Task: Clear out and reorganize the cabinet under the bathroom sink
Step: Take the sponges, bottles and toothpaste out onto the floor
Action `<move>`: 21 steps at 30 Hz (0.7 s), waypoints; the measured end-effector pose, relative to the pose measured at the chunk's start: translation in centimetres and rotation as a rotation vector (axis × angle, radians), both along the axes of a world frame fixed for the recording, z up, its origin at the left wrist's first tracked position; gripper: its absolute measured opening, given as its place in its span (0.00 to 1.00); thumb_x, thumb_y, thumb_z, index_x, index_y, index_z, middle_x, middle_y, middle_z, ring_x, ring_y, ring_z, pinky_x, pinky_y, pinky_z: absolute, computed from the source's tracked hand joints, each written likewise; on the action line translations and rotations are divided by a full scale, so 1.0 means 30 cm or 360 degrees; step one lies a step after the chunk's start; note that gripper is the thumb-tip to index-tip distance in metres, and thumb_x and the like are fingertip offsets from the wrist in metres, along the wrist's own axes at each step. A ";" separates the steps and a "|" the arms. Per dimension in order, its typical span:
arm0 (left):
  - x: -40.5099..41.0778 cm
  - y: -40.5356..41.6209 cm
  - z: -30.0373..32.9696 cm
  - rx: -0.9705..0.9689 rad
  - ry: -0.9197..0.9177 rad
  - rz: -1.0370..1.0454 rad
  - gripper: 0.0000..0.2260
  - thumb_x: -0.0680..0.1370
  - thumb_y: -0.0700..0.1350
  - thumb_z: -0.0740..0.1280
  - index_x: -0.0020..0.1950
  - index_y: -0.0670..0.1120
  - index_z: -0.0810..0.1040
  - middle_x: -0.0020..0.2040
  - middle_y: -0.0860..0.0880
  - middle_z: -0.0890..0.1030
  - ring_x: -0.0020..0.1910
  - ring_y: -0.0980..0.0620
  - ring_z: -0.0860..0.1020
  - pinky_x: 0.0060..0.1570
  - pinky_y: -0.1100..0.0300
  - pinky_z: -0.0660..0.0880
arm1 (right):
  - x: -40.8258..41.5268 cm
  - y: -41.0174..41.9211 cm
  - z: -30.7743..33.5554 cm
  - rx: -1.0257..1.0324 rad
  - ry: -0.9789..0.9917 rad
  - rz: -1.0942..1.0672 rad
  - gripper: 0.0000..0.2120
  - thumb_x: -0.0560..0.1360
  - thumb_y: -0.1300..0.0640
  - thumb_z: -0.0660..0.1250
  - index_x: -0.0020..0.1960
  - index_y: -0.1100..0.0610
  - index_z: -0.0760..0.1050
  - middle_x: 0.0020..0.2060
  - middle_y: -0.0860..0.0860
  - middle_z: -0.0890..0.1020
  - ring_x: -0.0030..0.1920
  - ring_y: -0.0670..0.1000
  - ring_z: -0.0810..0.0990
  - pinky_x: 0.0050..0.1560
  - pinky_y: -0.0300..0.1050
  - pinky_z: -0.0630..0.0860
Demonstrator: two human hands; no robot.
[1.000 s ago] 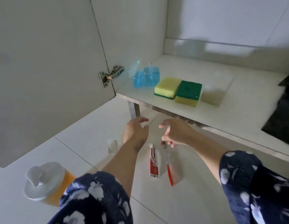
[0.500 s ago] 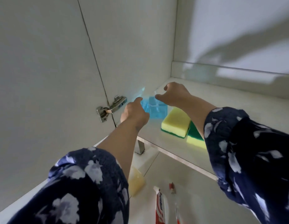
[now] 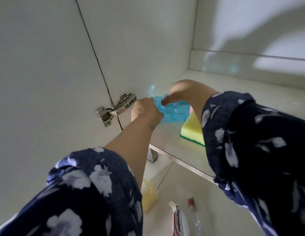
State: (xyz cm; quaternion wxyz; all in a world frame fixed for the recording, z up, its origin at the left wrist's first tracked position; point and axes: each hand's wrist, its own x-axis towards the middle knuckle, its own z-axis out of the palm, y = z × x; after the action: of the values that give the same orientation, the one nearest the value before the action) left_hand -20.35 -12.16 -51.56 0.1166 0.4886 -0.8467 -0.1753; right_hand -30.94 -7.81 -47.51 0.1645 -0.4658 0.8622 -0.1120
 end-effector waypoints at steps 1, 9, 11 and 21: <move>0.010 0.010 -0.002 0.0026 0.0049 0.0026 0.23 0.75 0.46 0.69 0.70 0.46 0.70 0.64 0.46 0.76 0.62 0.46 0.76 0.60 0.57 0.74 | 0.011 -0.001 -0.012 -0.0063 0.0056 -0.0052 0.15 0.75 0.46 0.66 0.46 0.59 0.74 0.35 0.53 0.71 0.42 0.54 0.72 0.45 0.43 0.67; 0.171 0.138 -0.019 0.0225 0.0630 0.0196 0.30 0.74 0.42 0.68 0.74 0.54 0.64 0.62 0.51 0.78 0.54 0.48 0.78 0.48 0.63 0.71 | 0.079 0.121 -0.017 -0.0544 -0.0080 -0.0417 0.33 0.63 0.42 0.76 0.60 0.61 0.74 0.54 0.55 0.79 0.56 0.57 0.79 0.50 0.45 0.74; 0.222 0.182 -0.010 0.0233 0.0781 0.0250 0.29 0.74 0.42 0.67 0.74 0.55 0.65 0.57 0.51 0.79 0.49 0.51 0.77 0.47 0.64 0.72 | 0.116 0.178 -0.008 -0.0659 -0.0141 -0.0420 0.32 0.61 0.42 0.77 0.58 0.59 0.74 0.52 0.53 0.80 0.52 0.55 0.80 0.49 0.45 0.75; 0.568 0.508 -0.110 0.0484 0.1385 0.0458 0.24 0.71 0.39 0.68 0.65 0.55 0.76 0.51 0.60 0.81 0.44 0.61 0.79 0.36 0.74 0.70 | 0.456 0.546 -0.077 -0.0839 -0.0473 -0.0210 0.37 0.65 0.49 0.75 0.70 0.54 0.64 0.59 0.47 0.74 0.57 0.47 0.73 0.54 0.38 0.67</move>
State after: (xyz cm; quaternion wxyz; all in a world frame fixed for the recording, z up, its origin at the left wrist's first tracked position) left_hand -3.30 3.09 -54.84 0.4104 0.4936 -0.6077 -0.4675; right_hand -17.27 8.58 -49.81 0.1547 -0.4141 0.7983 -0.4091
